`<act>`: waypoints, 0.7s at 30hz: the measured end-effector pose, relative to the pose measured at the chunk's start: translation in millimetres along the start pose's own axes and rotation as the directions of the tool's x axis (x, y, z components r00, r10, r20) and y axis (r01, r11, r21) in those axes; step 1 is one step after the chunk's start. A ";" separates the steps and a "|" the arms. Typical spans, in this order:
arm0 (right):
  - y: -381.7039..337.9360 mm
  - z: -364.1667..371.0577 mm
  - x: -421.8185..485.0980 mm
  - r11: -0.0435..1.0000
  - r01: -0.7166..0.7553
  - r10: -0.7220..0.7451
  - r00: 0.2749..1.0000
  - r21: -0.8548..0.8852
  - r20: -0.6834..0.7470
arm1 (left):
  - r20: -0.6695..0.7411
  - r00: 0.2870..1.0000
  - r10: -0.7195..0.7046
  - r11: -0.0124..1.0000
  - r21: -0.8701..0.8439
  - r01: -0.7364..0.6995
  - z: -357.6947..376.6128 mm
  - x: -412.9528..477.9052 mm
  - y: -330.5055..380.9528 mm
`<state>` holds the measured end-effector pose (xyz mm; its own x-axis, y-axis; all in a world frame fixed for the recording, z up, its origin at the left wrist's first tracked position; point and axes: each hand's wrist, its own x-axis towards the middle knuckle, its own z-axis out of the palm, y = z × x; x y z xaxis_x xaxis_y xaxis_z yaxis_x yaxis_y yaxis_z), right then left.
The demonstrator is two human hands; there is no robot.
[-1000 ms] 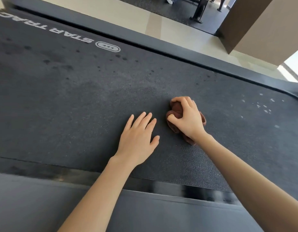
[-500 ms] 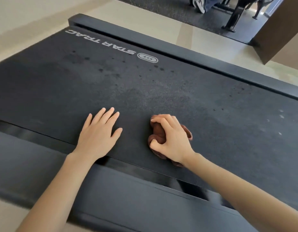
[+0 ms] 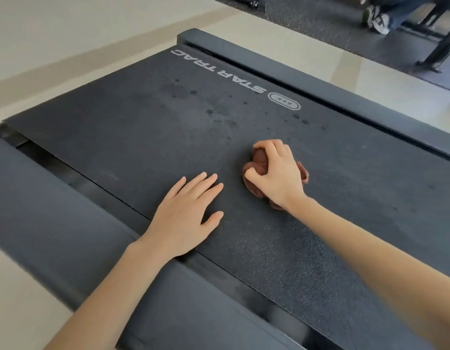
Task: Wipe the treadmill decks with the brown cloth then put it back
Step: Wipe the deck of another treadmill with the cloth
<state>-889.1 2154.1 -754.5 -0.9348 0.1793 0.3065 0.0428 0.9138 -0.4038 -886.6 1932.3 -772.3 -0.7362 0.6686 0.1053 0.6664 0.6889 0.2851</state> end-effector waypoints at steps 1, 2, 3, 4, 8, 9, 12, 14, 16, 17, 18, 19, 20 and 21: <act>-6.4 -2.6 -15.0 0.999 0.048 -0.049 0.998 0.017 0.028 | 0.015 1.000 0.010 1.000 -0.009 -0.010 -2.3 0.4 -4.0; -14.1 -4.6 -30.9 0.994 0.101 -0.103 0.993 0.039 0.061 | 0.026 1.000 0.013 1.000 -0.005 -0.013 -5.1 0.8 -8.7; -23.0 -5.4 -46.0 0.986 0.154 -0.159 0.983 0.064 0.091 | 0.029 1.000 0.003 1.000 0.013 -0.004 -8.6 1.1 -14.7; -32.2 -5.6 -58.1 0.975 0.205 -0.214 0.970 0.088 0.112 | 0.021 0.999 -0.025 0.999 0.038 0.025 -12.9 1.8 -22.4; -54.7 -1.8 -61.9 0.932 0.331 -0.353 0.921 0.149 0.165 | -0.033 0.962 -0.269 0.956 0.107 0.271 -29.5 -3.5 -64.8; -56.7 1.0 -53.2 0.927 0.336 -0.364 0.914 0.168 0.181 | -0.027 0.947 -0.319 0.940 0.117 0.320 -31.2 -7.0 -73.5; -62.2 17.1 -17.2 0.924 0.327 -0.365 0.910 0.201 0.196 | -0.016 0.932 -0.362 0.923 0.131 0.361 -29.3 -12.7 -81.7; -67.7 33.8 14.4 0.935 0.293 -0.325 0.933 0.198 0.153 | -0.036 0.934 -0.355 0.926 0.127 0.357 -28.0 -11.7 -80.0; -74.5 52.2 49.9 0.949 0.261 -0.284 0.952 0.177 0.115 | -0.062 0.932 -0.356 0.927 0.104 0.361 -28.7 -11.4 -79.8; -78.0 60.7 66.6 0.955 0.250 -0.269 0.957 0.158 0.107 | -0.066 0.931 -0.358 0.927 0.098 0.363 -29.3 -11.8 -80.3; -81.2 68.0 80.8 0.961 0.241 -0.256 0.961 0.136 0.102 | -0.064 0.931 -0.360 0.926 0.099 0.365 -29.7 -12.4 -80.9; -83.8 73.7 91.5 0.966 0.233 -0.244 0.965 0.114 0.098 | -0.061 0.930 -0.361 0.925 0.105 0.366 -29.6 -12.5 -81.0; -85.8 77.7 98.2 0.970 0.225 -0.233 0.968 0.096 0.089 | -0.060 0.931 -0.361 0.924 0.111 0.365 -29.5 -12.2 -80.9; -87.1 80.0 100.6 0.973 0.214 -0.221 0.972 0.085 0.075 | -0.058 0.932 -0.359 0.925 0.113 0.363 -29.7 -12.0 -80.4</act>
<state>-1015.1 2063.3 -757.5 -0.9448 -0.0544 0.3230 -0.1886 0.8967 -0.4004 -934.9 1860.5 -768.2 -0.9317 0.3595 0.0514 0.3625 0.9115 0.1944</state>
